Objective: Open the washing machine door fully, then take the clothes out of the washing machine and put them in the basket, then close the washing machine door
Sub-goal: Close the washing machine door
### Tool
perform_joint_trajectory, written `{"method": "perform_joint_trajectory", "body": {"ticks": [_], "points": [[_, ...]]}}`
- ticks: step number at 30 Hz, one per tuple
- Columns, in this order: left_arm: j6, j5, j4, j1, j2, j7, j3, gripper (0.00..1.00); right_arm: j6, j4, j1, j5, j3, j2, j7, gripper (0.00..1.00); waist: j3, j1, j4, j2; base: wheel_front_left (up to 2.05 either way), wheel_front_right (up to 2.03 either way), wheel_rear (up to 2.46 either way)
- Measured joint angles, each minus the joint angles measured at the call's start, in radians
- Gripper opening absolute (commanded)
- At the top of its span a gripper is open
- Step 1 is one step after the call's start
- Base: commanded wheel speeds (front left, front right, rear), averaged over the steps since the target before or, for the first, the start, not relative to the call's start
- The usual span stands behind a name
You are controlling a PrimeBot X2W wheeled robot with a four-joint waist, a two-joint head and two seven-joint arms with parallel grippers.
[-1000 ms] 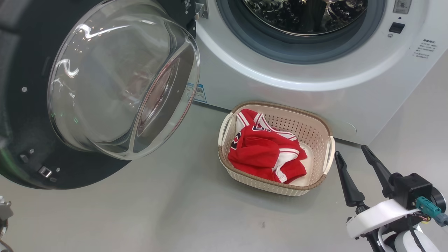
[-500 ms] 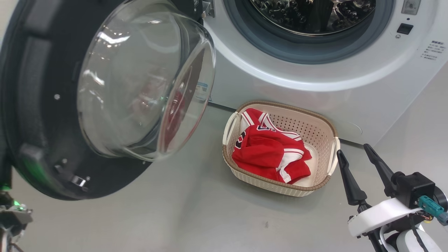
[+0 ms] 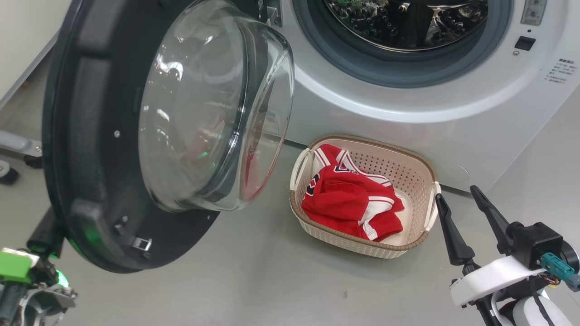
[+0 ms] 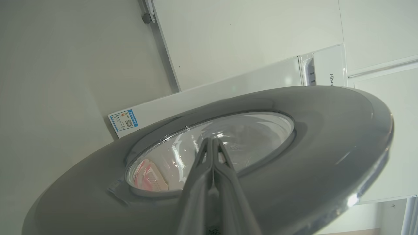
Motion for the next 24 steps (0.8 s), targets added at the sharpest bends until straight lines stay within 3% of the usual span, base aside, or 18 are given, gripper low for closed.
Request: {"method": "perform_joint_trajectory", "body": {"ticks": [24], "points": [[-0.016, 0.002, -0.146, 0.063, -0.013, 0.161, -0.148, 0.0, 0.008, 0.012, -0.016, 0.001, 0.026, 0.026, -0.001, 1.0, -0.015, 0.0, -0.071, 0.0, 0.0, 0.0, 0.0]]}}
